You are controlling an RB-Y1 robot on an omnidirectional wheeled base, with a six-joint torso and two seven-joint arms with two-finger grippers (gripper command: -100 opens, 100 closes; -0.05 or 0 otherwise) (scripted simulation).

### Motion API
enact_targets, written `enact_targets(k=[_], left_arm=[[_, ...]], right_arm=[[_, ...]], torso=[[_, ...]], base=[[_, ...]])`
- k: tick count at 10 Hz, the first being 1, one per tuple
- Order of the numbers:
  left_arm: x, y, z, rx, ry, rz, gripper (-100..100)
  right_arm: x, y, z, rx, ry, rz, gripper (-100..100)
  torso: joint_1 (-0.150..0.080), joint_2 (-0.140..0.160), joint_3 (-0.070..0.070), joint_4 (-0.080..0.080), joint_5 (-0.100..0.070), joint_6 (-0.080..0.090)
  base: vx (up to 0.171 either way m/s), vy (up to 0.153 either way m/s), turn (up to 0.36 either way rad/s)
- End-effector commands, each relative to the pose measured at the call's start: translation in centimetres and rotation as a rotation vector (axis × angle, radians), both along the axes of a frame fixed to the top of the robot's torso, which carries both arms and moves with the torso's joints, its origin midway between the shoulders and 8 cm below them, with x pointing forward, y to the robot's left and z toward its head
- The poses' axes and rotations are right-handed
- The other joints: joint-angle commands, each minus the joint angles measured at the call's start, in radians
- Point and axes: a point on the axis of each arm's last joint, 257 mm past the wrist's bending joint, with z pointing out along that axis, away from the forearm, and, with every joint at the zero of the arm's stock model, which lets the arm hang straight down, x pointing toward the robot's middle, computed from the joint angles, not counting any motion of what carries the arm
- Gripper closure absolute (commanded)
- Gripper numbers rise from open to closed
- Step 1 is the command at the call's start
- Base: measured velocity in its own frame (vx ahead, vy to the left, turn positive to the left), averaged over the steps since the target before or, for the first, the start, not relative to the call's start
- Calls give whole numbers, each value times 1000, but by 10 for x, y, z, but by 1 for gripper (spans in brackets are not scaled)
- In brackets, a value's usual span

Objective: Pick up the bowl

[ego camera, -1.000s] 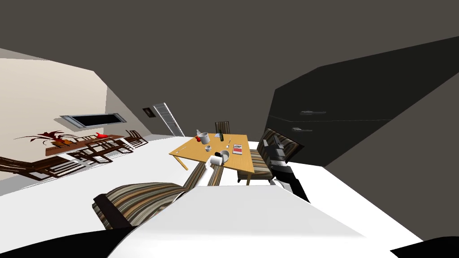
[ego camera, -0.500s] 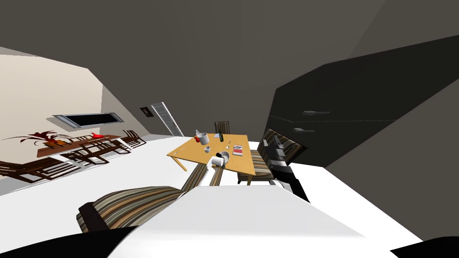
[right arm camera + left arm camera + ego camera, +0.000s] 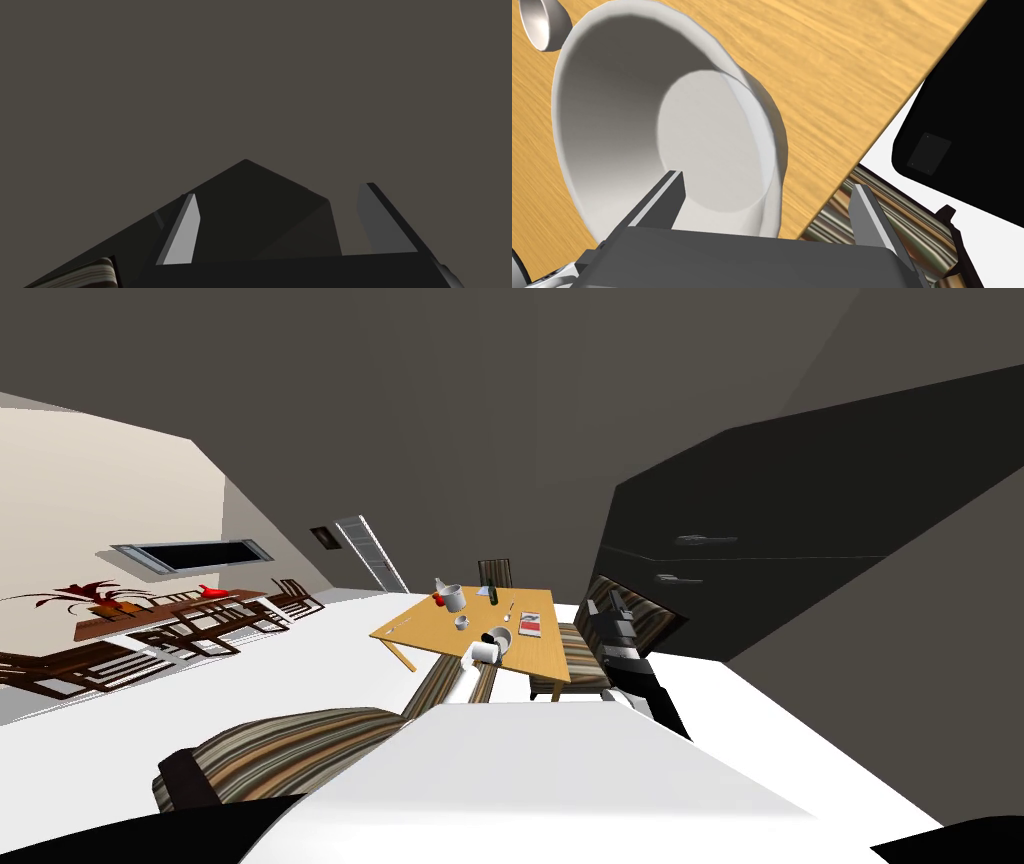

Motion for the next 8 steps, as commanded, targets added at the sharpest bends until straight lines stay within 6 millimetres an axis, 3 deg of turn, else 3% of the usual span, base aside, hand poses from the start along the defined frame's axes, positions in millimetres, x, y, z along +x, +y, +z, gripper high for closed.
enact_targets(k=[1,5,6,7,8], left_arm=[[0,0,0,0,0,0,100],[-1,0,-1,-1,4,1,100],[-1,0,-1,-1,4,0,0],[4,-2,8,0,1,0,100],[5,-2,13,0,1,-1,100]], right_arm=[[0,0,0,0,0,0,0],[0,0,0,0,0,0,0],[0,0,0,0,0,0,0],[0,0,0,0,0,0,0],[0,0,0,0,0,0,0]], torso=[[0,0,0,0,0,0],[0,0,1,1,0,0],[0,0,1,1,0,0],[0,0,0,1,0,0],[0,0,1,2,-1,0]], base=[[0,0,0],[0,0,0],[0,0,0],[-4,-1,11],[-17,5,11]])
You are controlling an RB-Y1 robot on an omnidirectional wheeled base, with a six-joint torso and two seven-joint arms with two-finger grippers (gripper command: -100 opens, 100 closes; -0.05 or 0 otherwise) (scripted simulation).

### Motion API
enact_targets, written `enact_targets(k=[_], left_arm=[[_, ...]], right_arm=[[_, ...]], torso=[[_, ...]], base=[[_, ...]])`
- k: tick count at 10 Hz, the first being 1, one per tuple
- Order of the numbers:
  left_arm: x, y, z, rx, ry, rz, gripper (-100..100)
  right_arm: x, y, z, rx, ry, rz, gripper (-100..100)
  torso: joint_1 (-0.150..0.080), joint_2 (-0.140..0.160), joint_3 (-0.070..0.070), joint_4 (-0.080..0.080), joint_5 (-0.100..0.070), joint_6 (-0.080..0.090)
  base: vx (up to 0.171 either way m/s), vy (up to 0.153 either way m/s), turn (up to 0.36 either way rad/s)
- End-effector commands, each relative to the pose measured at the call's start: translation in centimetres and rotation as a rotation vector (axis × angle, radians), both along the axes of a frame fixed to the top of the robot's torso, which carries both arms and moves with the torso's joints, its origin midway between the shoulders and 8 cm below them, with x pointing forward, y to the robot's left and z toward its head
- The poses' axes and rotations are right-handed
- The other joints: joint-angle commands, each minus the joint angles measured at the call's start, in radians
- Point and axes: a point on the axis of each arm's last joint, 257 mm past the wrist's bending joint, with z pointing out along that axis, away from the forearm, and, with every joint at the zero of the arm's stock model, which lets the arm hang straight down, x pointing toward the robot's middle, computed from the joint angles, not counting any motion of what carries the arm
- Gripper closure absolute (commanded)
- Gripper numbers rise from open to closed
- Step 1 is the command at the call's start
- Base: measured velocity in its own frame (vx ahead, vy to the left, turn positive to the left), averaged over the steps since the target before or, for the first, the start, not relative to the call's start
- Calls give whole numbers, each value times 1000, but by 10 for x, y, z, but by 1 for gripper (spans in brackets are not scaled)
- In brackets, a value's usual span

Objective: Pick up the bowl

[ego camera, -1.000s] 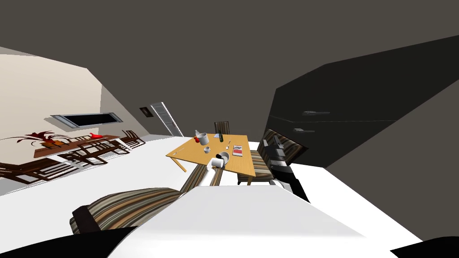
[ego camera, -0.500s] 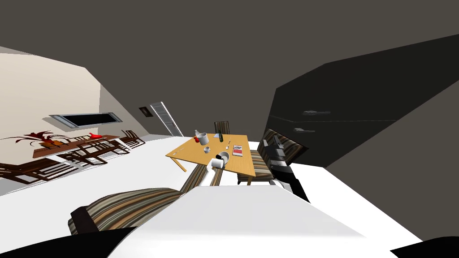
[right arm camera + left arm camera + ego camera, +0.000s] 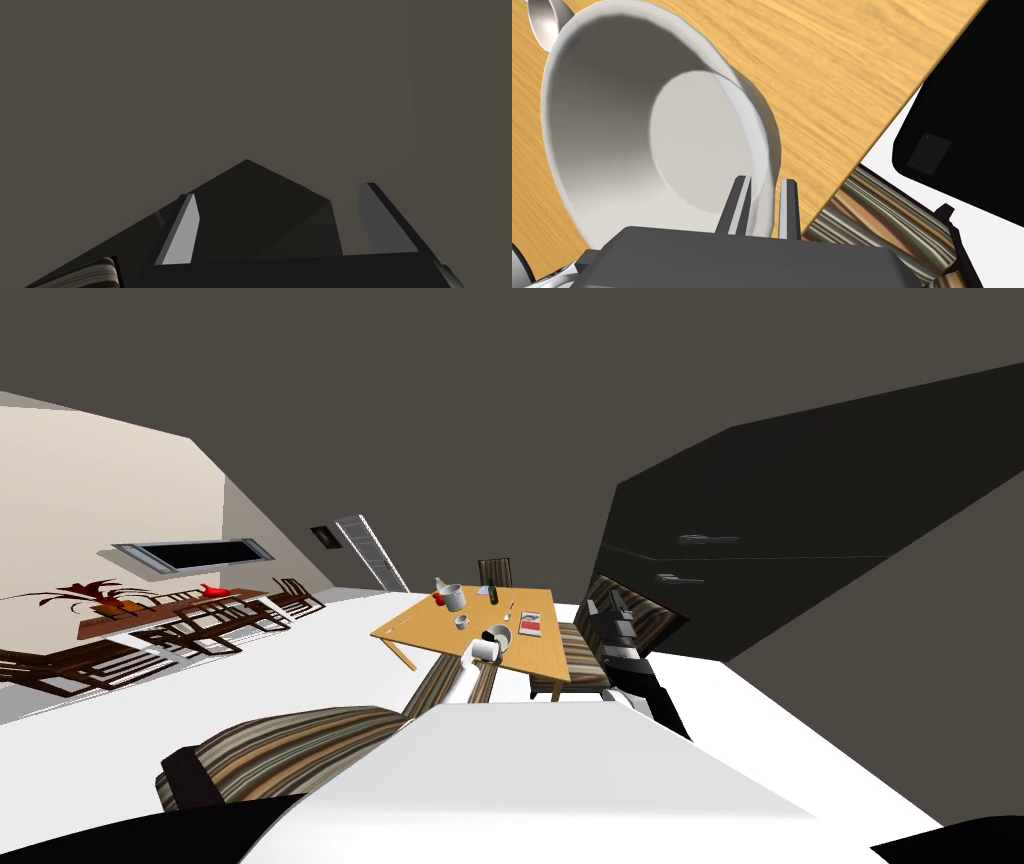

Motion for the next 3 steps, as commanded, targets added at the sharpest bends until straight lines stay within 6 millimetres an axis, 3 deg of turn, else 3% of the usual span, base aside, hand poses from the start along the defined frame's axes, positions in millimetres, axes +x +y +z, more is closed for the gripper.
enact_targets(k=[1,2,3], left_arm=[[4,-1,8,0,3,1,100],[3,-1,5,0,1,0,100],[3,-1,5,0,2,1,0]], right_arm=[[0,0,0,0,0,0,0],[0,0,0,0,0,0,0],[0,0,0,0,0,0,0]], torso=[[0,0,0,0,0,0],[0,1,1,0,0,0],[0,1,0,0,0,0]], base=[[-33,10,3],[-15,5,-2],[0,0,0]])
